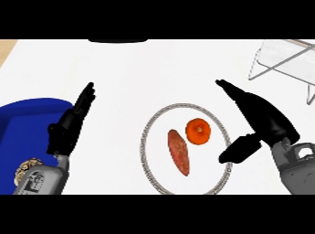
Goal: Pick the squash from the placemat and place it in the tiered shelf
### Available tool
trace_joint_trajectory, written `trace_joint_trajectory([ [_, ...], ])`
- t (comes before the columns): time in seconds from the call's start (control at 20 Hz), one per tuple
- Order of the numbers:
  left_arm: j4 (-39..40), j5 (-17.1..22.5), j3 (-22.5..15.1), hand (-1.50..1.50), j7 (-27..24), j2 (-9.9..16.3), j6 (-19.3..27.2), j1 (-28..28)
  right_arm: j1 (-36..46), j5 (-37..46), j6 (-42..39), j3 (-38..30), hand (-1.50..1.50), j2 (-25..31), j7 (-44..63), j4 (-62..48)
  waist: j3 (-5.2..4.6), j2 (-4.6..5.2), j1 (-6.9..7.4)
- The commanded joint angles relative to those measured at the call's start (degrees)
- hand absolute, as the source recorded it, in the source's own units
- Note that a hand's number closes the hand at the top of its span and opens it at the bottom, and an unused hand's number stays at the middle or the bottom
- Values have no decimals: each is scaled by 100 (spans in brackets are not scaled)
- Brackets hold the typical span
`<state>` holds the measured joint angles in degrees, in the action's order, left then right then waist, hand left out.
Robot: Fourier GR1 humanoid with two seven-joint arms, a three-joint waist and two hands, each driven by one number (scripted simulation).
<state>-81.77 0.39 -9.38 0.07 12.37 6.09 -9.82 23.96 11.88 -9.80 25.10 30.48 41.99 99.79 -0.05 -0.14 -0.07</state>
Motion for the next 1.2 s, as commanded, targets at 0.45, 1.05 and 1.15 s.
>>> trace_joint_trajectory([
  [0.45, -401, -447, 72, 0, 531, -411, 15, -98, -547, 1353, -395, -261, -150, -981, 360, 490, 5, 8, 9],
  [1.05, -314, -675, 217, 0, 219, -617, -266, 165, -457, 2202, -757, -476, -150, -1981, 157, -238, 5, 13, 22],
  [1.15, 93, -550, 595, 0, 148, -550, -359, -284, -618, 2331, -865, -576, -150, -1972, 167, -26, 4, 14, 4],
])
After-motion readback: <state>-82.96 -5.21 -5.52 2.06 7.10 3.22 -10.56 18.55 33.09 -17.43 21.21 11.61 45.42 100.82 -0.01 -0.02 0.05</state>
